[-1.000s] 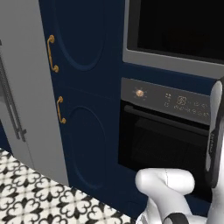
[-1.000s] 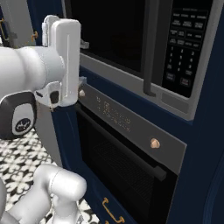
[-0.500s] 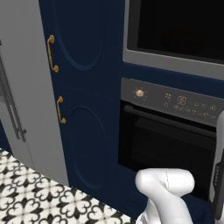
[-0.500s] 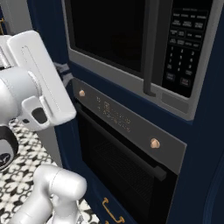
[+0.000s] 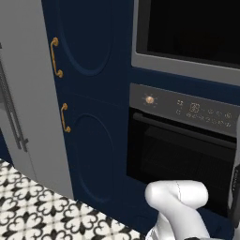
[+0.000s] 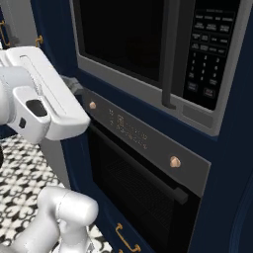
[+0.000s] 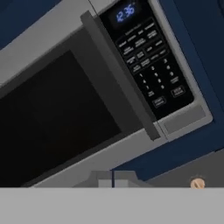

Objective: Pick the lime from the sink and place it in the bowl. Then pick the bowl and place it in the microwave. Then close the microwave door and press the start button.

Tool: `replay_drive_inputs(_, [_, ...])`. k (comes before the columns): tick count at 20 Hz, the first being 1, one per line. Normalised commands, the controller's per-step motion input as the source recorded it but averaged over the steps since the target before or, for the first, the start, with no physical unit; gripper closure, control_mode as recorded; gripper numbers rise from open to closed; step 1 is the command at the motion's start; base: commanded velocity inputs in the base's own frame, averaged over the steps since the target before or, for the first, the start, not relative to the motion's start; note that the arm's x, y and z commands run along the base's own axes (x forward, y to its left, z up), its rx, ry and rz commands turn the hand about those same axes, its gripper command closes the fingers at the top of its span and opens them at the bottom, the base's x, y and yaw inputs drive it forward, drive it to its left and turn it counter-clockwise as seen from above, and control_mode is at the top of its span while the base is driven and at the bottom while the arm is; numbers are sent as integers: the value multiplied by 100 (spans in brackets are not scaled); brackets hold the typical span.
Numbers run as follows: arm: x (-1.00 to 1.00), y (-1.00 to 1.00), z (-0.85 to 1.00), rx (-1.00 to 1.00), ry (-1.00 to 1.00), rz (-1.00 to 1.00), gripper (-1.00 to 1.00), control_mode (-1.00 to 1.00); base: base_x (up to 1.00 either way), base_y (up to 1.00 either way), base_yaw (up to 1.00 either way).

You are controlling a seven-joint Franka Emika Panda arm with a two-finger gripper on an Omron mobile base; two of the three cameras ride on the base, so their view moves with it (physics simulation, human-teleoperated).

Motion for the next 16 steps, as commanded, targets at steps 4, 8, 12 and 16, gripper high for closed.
replay_drive_inputs(4, [-20,-36,0,-18,16,0,100,-100,0,0,0])
replay_drive_inputs(8, [-22,-21,-3,-22,0,0,100,-100,0,0,0])
replay_drive_inputs(12, [0,-15,-23,-30,0,0,100,-100,0,0,0])
replay_drive_inputs(16, [26,-38,-62,-22,-6,0,100,-100,0,0,0])
